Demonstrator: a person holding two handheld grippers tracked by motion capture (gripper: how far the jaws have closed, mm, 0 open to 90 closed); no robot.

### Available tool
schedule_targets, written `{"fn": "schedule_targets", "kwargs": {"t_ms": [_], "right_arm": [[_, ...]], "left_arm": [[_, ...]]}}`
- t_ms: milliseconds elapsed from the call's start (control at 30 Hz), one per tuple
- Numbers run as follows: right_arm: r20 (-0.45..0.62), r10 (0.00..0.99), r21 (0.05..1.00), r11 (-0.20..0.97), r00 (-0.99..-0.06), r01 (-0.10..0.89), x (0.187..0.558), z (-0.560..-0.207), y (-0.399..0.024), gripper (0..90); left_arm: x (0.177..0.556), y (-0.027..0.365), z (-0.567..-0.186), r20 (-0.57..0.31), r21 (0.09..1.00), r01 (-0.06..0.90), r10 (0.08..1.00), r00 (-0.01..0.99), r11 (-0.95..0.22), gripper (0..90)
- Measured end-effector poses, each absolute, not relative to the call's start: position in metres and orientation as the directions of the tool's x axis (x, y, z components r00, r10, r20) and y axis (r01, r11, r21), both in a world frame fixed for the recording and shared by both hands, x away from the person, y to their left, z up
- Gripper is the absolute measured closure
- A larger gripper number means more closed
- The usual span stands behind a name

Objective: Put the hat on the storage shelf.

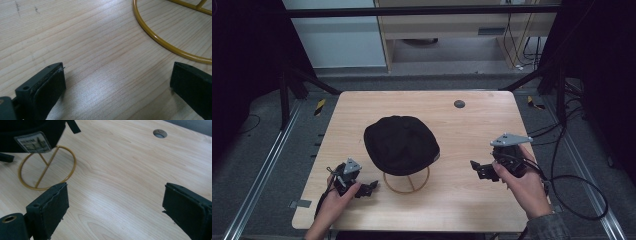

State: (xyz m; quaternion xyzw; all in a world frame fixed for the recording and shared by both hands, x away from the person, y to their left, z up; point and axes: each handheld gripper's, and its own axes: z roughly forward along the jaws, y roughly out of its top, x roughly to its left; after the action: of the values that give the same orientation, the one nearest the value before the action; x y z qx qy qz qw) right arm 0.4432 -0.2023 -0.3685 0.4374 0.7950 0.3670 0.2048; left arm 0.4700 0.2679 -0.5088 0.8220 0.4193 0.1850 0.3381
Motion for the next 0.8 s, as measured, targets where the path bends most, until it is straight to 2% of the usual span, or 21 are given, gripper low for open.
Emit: {"fn": "schedule_targets", "kwargs": {"t_ms": [800], "right_arm": [[0.028, 0.868, 0.702, 0.336, -0.496, 0.628, 0.452, -0.435, -0.207, 7.3]], "left_arm": [[0.47, 0.268, -0.509, 0.021, 0.711, 0.564, 0.814, 0.58, -0.42, 0.0]]}}
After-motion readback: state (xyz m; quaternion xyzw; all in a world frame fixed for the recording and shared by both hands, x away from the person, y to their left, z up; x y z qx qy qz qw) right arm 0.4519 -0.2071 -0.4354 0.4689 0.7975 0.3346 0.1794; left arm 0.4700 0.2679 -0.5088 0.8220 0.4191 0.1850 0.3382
